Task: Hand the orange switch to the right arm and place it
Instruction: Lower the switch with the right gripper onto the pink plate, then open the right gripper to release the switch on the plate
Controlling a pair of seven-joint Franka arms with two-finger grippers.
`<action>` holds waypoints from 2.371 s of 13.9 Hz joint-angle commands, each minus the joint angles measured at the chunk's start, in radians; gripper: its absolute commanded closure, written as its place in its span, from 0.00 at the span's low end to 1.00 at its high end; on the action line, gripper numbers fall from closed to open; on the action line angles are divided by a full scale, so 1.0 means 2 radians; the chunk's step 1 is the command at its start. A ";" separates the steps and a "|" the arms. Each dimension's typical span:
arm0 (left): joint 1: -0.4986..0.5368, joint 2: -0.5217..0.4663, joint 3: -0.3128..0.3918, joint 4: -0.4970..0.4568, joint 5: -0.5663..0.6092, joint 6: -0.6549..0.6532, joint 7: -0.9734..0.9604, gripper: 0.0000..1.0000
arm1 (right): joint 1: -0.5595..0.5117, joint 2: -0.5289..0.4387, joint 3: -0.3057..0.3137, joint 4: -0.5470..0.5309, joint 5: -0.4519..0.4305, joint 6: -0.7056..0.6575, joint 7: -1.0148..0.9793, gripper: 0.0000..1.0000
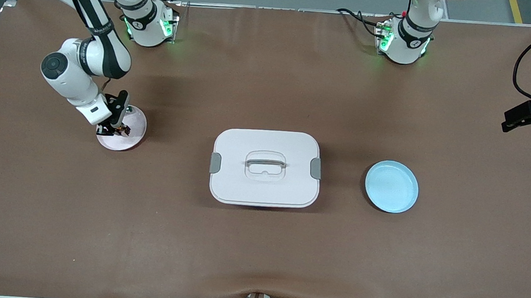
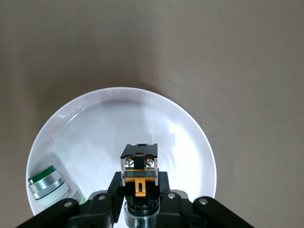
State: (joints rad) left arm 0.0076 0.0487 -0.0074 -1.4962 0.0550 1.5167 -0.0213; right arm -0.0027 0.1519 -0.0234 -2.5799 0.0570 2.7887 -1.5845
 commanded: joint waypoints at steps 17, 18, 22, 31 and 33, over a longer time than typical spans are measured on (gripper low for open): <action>-0.039 -0.009 0.030 0.001 -0.008 0.002 0.006 0.00 | 0.001 -0.001 0.000 0.034 -0.005 -0.066 0.021 0.00; -0.039 -0.009 0.030 0.003 -0.011 0.004 0.005 0.00 | 0.001 0.000 0.000 0.040 -0.005 -0.074 0.029 0.00; -0.034 -0.001 0.031 0.013 -0.037 0.005 0.005 0.00 | 0.003 0.000 0.003 0.049 -0.005 -0.094 0.085 0.00; -0.041 -0.001 0.030 0.014 -0.032 0.005 0.000 0.00 | 0.000 -0.023 -0.001 0.148 -0.006 -0.278 0.190 0.00; -0.041 -0.001 0.030 0.015 -0.034 0.005 0.000 0.00 | -0.001 -0.036 -0.002 0.149 -0.006 -0.278 0.204 0.00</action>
State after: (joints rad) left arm -0.0702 0.0466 0.0493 -1.4795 0.0001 1.5268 -0.0214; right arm -0.0028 0.1157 -0.0263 -2.2789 0.0569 2.2499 -1.2221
